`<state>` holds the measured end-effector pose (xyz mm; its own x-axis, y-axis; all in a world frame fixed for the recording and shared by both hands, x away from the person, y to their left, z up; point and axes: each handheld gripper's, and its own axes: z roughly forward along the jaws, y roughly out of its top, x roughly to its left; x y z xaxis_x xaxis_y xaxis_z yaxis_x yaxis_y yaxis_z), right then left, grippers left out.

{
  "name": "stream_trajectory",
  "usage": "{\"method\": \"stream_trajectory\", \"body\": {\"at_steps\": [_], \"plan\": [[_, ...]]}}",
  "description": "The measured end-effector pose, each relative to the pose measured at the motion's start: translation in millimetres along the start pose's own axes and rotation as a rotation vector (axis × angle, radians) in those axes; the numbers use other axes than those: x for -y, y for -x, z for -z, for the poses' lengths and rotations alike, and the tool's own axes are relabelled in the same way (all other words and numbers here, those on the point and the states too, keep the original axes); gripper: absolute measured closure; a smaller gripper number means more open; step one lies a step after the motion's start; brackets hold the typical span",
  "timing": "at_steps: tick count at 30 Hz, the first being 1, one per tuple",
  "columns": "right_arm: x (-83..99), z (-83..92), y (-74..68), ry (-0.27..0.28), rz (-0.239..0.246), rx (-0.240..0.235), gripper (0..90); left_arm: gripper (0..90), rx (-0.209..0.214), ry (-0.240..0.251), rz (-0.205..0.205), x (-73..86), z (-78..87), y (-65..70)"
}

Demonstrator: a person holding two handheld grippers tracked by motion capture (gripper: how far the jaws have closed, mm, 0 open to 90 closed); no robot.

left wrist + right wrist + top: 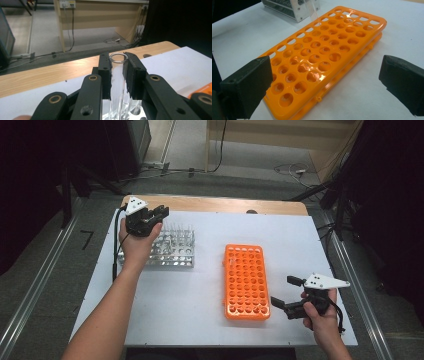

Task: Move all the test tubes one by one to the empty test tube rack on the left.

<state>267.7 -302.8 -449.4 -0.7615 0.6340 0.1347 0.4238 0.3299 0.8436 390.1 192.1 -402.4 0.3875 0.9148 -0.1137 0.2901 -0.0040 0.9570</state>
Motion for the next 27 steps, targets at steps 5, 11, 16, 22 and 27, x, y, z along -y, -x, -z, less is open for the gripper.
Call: {"method": "stream_trajectory", "body": {"at_steps": [5, 11, 16, 22, 27], "plan": [[0.1, 1.1, 0.7, 0.001, -0.004, 0.002, 0.0, 76.1, -0.013, 0.003, 0.017, 1.3, -3.6, -1.3], [-0.1, 1.9, 1.4, 0.003, -0.006, 0.007, 0.0, 76.0, -0.018, -0.016, 0.013, 4.7, -6.7, -1.1], [-0.1, 1.9, 1.2, 0.000, -0.010, 0.012, 0.0, 76.0, -0.020, -0.033, 0.016, 9.7, -11.8, -0.6], [0.1, 1.2, 1.3, -0.003, -0.009, 0.011, 0.0, 76.1, -0.043, -0.066, 0.012, 15.1, -15.6, -0.3], [-0.1, 1.5, 1.4, -0.003, -0.011, 0.012, 0.0, 76.0, -0.052, -0.094, 0.026, 21.2, -17.2, -0.3]]}}
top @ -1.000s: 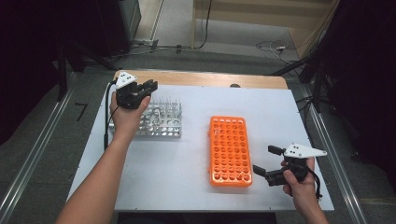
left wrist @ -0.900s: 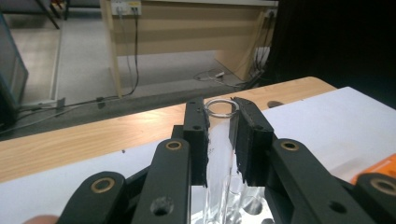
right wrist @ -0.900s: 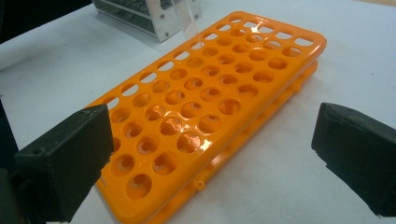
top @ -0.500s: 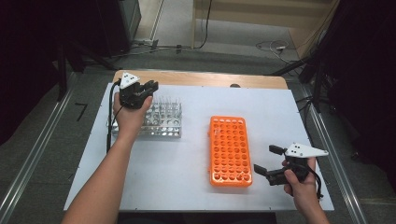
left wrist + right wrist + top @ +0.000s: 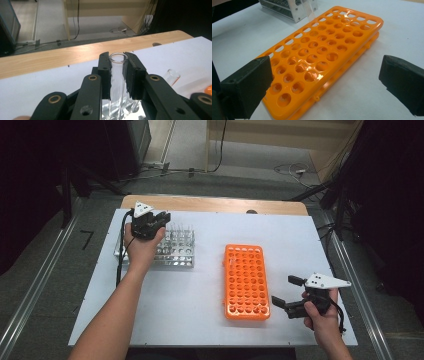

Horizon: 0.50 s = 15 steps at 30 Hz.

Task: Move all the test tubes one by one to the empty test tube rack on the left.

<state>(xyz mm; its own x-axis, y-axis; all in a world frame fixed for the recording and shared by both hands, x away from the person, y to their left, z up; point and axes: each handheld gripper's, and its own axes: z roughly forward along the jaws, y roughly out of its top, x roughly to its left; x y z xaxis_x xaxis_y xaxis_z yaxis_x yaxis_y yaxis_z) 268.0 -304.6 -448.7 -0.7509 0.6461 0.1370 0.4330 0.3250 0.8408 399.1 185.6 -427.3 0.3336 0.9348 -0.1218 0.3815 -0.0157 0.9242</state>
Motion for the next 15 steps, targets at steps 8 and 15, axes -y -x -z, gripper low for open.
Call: {"method": "stream_trajectory", "body": {"at_steps": [8, 15], "plan": [[-0.3, -1.0, -1.2, -0.002, 0.003, 0.001, 0.0, 75.8, -0.004, -0.032, 0.030, 3.7, 0.0, -0.9], [-0.5, -1.1, -1.8, -0.003, 0.005, 0.002, 0.0, 75.3, -0.006, -0.070, -0.007, 4.7, -0.3, 1.5]]}}
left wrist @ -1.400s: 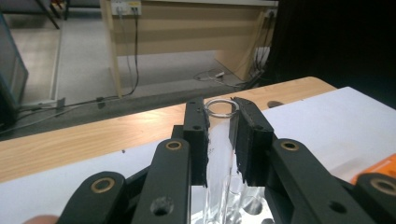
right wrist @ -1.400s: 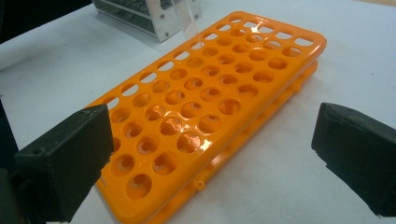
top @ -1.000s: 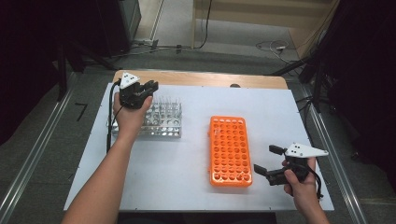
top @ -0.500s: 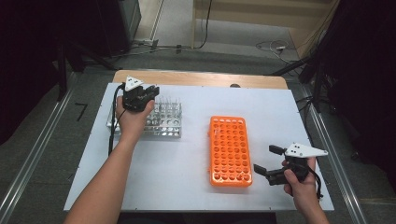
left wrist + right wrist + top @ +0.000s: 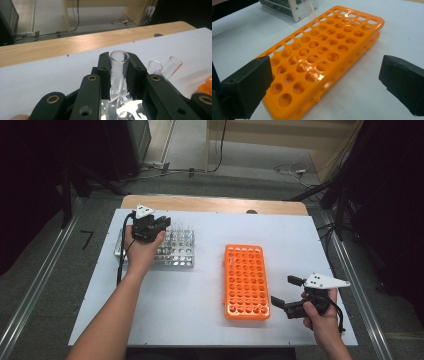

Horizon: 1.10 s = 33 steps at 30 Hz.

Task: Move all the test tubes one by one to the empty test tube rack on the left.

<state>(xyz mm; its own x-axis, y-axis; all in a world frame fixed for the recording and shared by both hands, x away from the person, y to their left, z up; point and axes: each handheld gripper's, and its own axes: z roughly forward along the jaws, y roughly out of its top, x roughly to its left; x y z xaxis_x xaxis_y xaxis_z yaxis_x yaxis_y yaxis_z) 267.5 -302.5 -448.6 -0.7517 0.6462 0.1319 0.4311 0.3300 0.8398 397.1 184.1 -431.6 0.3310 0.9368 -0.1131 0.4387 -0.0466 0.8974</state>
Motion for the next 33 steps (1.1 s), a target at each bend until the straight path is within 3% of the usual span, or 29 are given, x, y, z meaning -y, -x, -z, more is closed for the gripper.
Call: {"method": "stream_trajectory", "body": {"at_steps": [3, 4, 6, 9, 12, 13, 16, 18, 19, 23, 24, 26, 28, 33], "plan": [[0.0, -0.1, -0.2, 0.002, 0.002, -0.001, 0.0, 75.3, -0.014, -0.027, -0.028, 0.4, -1.0, 2.7], [-0.1, -0.1, -0.1, 0.002, 0.003, -0.002, 0.0, 75.3, -0.018, -0.059, -0.047, 2.1, -3.5, 4.6], [0.0, -0.3, -0.2, 0.002, 0.005, -0.002, 0.0, 75.0, -0.016, -0.063, -0.049, 2.5, -4.0, 5.2], [0.3, -0.8, -0.2, -0.002, 0.005, -0.003, 0.0, 68.9, -0.031, -0.076, -0.004, 1.8, -3.7, 2.4], [0.3, -1.2, -0.3, -0.003, 0.004, -0.002, 0.0, 65.8, -0.031, -0.081, 0.002, 1.8, -3.3, 0.9], [0.1, -1.2, -0.4, -0.002, 0.003, -0.003, 0.0, 61.4, -0.050, -0.071, -0.007, 0.9, -0.8, 1.6], [-0.2, -0.8, -0.6, 0.002, 0.006, -0.003, 0.0, 46.2, -0.041, -0.052, -0.001, -0.3, 2.3, 2.5], [-1.2, 0.0, -1.6, 0.012, 0.010, -0.004, 0.0, 41.1, -0.005, -0.030, 0.005, -0.9, 6.9, 3.0], [-1.6, -0.2, -2.5, 0.014, 0.008, -0.007, 0.0, 39.4, 0.035, -0.013, 0.007, -1.0, 11.9, 4.5], [-3.4, -1.7, -4.5, 0.011, 0.017, -0.013, 0.0, 24.4, 0.069, 0.006, 0.009, -0.7, 19.6, 7.1], [-5.1, -3.1, -5.9, 0.013, 0.017, -0.020, 0.0, 21.4, 0.106, 0.019, 0.015, 0.4, 24.7, 8.6], [-6.2, -3.9, -6.8, 0.015, 0.015, -0.024, 0.0, 15.5, 0.115, 0.018, 0.010, 1.1, 27.4, 9.6], [-9.3, -6.2, -9.0, 0.019, 0.017, -0.034, 0.0, 11.8, 0.152, 0.026, 0.014, 4.5, 35.4, 12.1], [-15.9, -8.2, -11.0, 0.022, 0.025, -0.038, 0.0, 3.9, 0.181, 0.040, 0.009, 9.2, 47.1, 16.2]]}}
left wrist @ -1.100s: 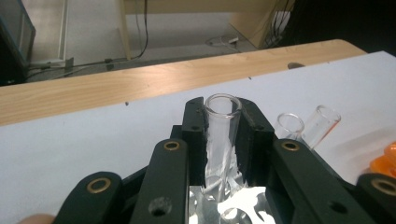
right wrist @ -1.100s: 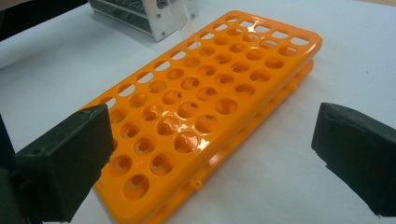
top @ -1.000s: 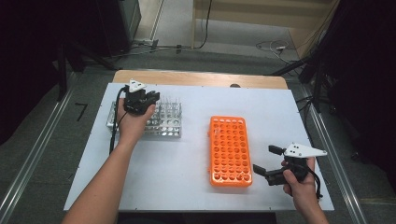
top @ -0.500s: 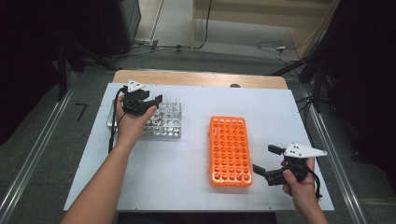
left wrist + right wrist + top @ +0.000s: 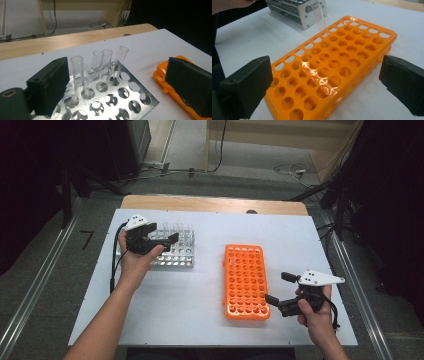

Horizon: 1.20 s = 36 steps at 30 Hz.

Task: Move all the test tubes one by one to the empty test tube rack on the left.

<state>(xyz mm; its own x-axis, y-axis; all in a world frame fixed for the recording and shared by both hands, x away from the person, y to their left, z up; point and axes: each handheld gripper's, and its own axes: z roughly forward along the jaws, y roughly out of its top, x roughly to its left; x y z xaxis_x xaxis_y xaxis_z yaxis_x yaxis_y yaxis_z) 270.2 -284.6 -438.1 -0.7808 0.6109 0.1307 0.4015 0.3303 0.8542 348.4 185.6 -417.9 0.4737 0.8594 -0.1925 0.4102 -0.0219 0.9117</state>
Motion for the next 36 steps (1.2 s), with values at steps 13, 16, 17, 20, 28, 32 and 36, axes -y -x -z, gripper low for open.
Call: {"method": "stream_trajectory", "body": {"at_steps": [13, 16, 17, 20, 28, 32, 36], "plan": [[-21.5, -10.4, 0.4, 0.014, 0.011, -0.019, 0.0, 0.0, 0.064, 0.063, -0.041, 11.8, 46.9, 27.2], [-26.8, -16.2, 1.9, 0.014, 0.018, -0.028, 0.0, 0.0, 0.078, 0.077, -0.047, 15.6, 56.7, 34.3], [-28.8, -18.6, 2.3, 0.009, 0.018, -0.037, 0.0, 0.0, 0.078, 0.077, -0.047, 15.6, 56.7, 34.3], [-33.7, -27.0, 4.6, 0.013, 0.015, -0.052, 0.0, 0.0, 0.101, 0.084, -0.055, 22.9, 66.3, 44.1], [-44.8, -51.1, 8.9, -0.012, 0.029, -0.068, 5.7, 0.0, 0.132, 0.087, -0.063, 40.3, 77.8, 57.4], [-50.6, -70.3, 12.8, -0.024, 0.009, -0.108, 27.3, 0.0, 0.158, 0.081, -0.065, 51.2, 79.3, 63.2], [-52.5, -87.1, 15.7, -0.057, -0.016, -0.106, 43.5, 0.0, 0.170, 0.077, -0.059, 61.7, 78.3, 64.9]]}}
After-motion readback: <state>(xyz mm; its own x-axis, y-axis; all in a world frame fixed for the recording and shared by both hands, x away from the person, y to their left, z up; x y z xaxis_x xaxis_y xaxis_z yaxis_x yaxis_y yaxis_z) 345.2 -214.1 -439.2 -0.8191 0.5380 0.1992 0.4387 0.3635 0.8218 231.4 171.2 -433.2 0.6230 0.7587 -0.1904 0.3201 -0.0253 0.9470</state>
